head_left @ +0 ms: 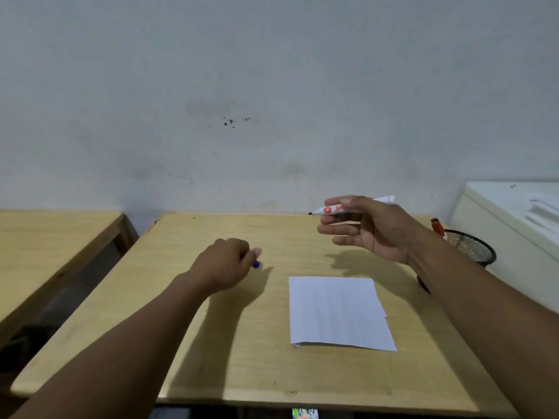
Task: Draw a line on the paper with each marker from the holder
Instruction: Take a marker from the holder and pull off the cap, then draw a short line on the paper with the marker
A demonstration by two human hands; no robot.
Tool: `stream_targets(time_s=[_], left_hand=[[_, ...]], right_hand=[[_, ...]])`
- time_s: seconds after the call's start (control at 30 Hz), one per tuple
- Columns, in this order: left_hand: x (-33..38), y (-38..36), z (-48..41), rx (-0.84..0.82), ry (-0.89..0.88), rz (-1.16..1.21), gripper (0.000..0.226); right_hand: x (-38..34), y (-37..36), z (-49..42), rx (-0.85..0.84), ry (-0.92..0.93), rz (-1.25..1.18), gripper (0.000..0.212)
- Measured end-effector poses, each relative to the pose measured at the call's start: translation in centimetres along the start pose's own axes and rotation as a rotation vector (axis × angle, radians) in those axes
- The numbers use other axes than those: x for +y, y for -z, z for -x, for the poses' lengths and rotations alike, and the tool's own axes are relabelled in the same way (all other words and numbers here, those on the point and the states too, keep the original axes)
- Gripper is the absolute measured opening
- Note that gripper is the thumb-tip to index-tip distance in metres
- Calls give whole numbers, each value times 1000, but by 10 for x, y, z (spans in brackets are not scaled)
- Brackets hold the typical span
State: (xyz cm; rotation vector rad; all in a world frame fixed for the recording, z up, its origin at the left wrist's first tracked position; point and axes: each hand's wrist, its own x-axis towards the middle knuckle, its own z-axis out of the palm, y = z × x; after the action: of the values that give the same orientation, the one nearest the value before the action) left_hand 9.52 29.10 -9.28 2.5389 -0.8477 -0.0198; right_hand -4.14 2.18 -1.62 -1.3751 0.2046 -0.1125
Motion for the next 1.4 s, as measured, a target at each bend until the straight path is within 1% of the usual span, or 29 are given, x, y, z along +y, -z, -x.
stream_targets(time_s=[0.07, 0.1, 0.2, 0.33, 0.4, 0.47, 0.53, 0.6, 0.67, 0.77, 0.83, 1.0, 1.13, 1.23, 1.4], left_hand=[[6, -13, 2, -103, -47, -184, 42], [10, -18, 4, -115, -56, -233, 40], [13, -30, 7, -71, -65, -282, 44], [5, -41, 11, -12, -54, -185, 56], [4, -43, 13, 26, -48, -138, 63], [4, -44, 17, 60, -50, -99, 64], [7, -47, 24, 111, -84, -42, 62], [12, -53, 32, 136, -114, -24, 75], [15, -60, 37, 121, -106, -63, 92], [14, -62, 36, 93, -105, -105, 102], [13, -61, 34, 76, -85, -111, 104], [21, -63, 28, 32, 46, -87, 107], [22, -63, 26, -10, 62, -122, 102], [22, -60, 23, -51, 80, -104, 107], [21, -60, 24, -53, 76, -107, 111]], right_hand=[[17, -7, -1, 45, 0, 66, 12], [25, -12, -1, 72, 5, 98, 4], [49, -23, -5, 170, 43, 179, 11], [70, -34, -4, 196, 71, 190, 5], [78, -39, -4, 193, 66, 180, 10], [84, -42, -4, 201, 57, 181, 12], [89, -44, -6, 211, 53, 185, 8], [95, -45, -7, 227, 49, 178, 7], [103, -44, -8, 245, 41, 186, 9], [115, -44, -7, 258, 49, 215, 11], [119, -45, -7, 255, 62, 236, 13], [122, -44, -9, 246, 74, 271, 17], [121, -47, -12, 257, 84, 303, 14], [123, -48, -14, 252, 93, 307, 14], [129, -49, -14, 242, 128, 395, 15]])
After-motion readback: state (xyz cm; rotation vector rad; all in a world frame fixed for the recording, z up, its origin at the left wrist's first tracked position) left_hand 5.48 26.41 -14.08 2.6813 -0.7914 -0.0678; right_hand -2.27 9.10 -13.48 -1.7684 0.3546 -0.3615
